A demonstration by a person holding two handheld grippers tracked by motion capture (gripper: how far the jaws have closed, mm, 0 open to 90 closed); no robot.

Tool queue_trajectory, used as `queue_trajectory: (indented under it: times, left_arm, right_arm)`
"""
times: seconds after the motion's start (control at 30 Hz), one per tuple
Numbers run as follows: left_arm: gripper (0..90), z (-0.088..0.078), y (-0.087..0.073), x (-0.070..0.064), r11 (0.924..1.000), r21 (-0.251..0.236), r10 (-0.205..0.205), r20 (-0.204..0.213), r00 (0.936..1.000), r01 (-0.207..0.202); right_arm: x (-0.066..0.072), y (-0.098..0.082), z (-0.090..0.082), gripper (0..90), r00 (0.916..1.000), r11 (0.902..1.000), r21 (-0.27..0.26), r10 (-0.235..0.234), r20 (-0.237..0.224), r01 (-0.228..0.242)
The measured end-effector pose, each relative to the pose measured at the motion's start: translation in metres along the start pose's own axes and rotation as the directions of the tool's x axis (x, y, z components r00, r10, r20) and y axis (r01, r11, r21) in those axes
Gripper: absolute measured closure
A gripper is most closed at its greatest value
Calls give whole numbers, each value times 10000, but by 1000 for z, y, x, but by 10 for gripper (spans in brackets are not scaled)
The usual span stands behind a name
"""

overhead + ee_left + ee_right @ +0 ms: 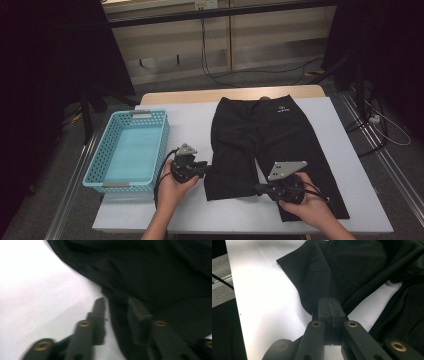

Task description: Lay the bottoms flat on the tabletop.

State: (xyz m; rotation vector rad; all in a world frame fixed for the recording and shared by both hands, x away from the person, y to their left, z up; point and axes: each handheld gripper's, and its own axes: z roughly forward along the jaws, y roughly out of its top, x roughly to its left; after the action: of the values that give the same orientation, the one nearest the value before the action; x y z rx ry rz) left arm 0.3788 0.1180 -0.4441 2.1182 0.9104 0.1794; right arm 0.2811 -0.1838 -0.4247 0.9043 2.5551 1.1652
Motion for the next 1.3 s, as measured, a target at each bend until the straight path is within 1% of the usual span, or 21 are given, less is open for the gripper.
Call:
queue_trajectory:
  times: [0.03,0.07,0.13,0.17,0.2,0.23,0.37,0.43,0.47,0.53,0.6,0.63,0.7,0.73,0.87,0.9,0.97,1.03,1.1,1.2,1.3]
  left_arm:
    - [613,3,-1,0,9999,109,-34,41,10000,34]
    - [603,7,-1,0,9999,23,-99,72,9999,99]
    - [575,12,0,0,9998,-58,210,-27,9998,-210]
    - [568,14,1,0,9994,-103,321,-225,9992,-324]
    - [566,15,2,1,9991,-147,390,-248,9989,-393]
    - [573,18,3,1,9991,-285,310,-196,9993,-315]
    - [655,26,9,0,9988,-295,389,92,9992,-386]
    - [714,30,12,0,9989,-63,473,179,9987,-472]
    - [723,32,14,0,9989,-68,463,151,9988,-462]
    - [795,37,16,0,9994,8,335,179,9993,-335]
    - [853,39,20,0,9994,85,346,218,9992,-347]
    - [865,40,22,0,9992,48,387,97,9992,-388]
    - [873,39,28,1,9996,-119,239,116,9996,-238]
    - [874,38,30,3,9995,-136,274,34,9996,-274]
    - [872,31,34,14,9981,-507,-344,-92,9994,339]
    - [870,30,35,15,9979,-475,-451,-19,9990,450]
    - [867,29,34,16,9989,-384,-269,-65,9996,266]
    - [854,29,32,16,9991,-364,-218,-83,9997,214]
    - [798,31,29,16,9990,-391,-203,-203,9996,195]
    - [739,32,23,16,9986,-221,-485,107,9988,487]
    - [657,29,19,15,9988,-155,-464,7,9989,464]
  right_arm:
    - [-1,0,0,900,10000,10000,-15,9,23,-9]
    - [-1,-1,0,900,10000,10000,-18,15,26,-15]
    - [-2,-1,0,900,10000,10000,-24,48,61,-48]
    - [-2,-1,0,900,9999,10000,-34,71,76,-71]
    - [-2,-1,0,900,9999,10000,-42,85,76,-85]
    - [-2,-1,0,900,9999,9999,-52,89,86,-89]
    - [-3,-2,1,900,9999,9999,-19,123,54,-123]
    - [-3,-2,2,900,9999,9999,-25,132,42,-132]
    - [-3,-2,2,900,9999,9999,-27,128,26,-128]
    - [-4,-2,2,900,9999,9999,-36,155,2,-155]
    - [-4,-3,2,900,9999,9999,-15,148,-23,-148]
    - [-4,-3,2,900,9999,9999,-11,152,-32,-152]
    - [-5,-3,1,900,9998,9999,-24,165,-55,-165]
    - [-5,-3,0,900,9999,9999,-22,152,-58,-152]
    - [-7,-5,-2,900,9998,9998,-36,189,-57,-190]
    - [-8,-5,-2,900,9998,9998,-53,183,-47,-183]
    - [-9,-6,-3,900,9998,9998,-55,194,-39,-195]
    - [-10,-6,-3,900,9997,9997,-21,241,-31,-241]
    - [-10,-6,-2,900,9997,9997,-2,227,-9,-227]
    - [-9,-6,-1,900,9997,9997,0,244,43,-244]
    - [-8,-6,1,900,9997,9998,-39,212,99,-212]
